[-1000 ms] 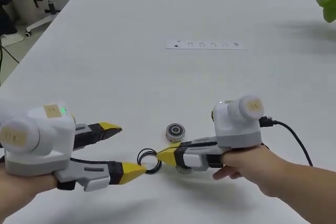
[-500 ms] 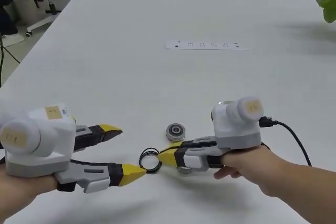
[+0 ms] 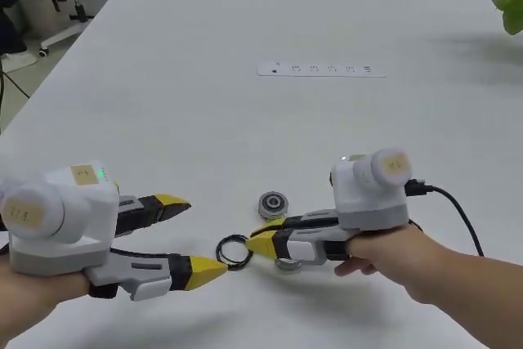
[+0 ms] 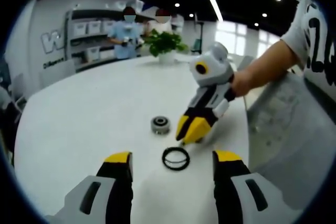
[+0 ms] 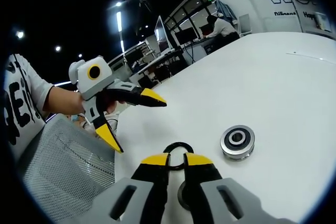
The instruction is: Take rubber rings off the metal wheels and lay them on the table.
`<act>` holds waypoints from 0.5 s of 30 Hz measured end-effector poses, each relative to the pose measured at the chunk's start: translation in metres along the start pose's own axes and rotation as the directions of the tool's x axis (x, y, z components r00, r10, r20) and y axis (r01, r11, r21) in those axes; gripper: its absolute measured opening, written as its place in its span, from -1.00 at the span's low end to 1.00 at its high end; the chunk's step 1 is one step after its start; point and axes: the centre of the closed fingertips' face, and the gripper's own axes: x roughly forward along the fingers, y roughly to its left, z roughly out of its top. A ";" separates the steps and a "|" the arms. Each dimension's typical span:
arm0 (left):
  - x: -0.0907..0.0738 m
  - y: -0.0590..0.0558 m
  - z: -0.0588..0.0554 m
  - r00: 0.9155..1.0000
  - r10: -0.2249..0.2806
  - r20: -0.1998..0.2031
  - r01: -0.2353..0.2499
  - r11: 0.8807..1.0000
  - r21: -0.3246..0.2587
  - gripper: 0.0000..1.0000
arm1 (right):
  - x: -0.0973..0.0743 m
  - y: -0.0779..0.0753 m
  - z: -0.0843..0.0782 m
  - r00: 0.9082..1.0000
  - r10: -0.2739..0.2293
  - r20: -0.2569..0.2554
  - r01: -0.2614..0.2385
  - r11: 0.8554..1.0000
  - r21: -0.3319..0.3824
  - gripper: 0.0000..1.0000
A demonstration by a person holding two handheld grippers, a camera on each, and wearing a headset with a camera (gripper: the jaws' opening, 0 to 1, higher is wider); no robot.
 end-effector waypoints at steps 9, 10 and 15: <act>0.000 0.000 0.002 1.000 -0.002 0.006 0.002 1.000 -0.002 0.25 | -0.003 0.000 0.010 1.000 -0.004 0.027 0.004 1.000 0.004 -0.78; 0.000 -0.001 0.002 1.000 -0.002 0.007 0.002 1.000 0.000 0.25 | -0.004 0.001 0.013 0.999 -0.002 0.034 0.002 1.000 0.005 -0.77; 0.000 -0.001 0.005 1.000 -0.004 0.014 0.004 1.000 0.001 0.25 | -0.009 0.002 0.022 0.998 -0.008 0.057 0.008 1.000 -0.004 -0.74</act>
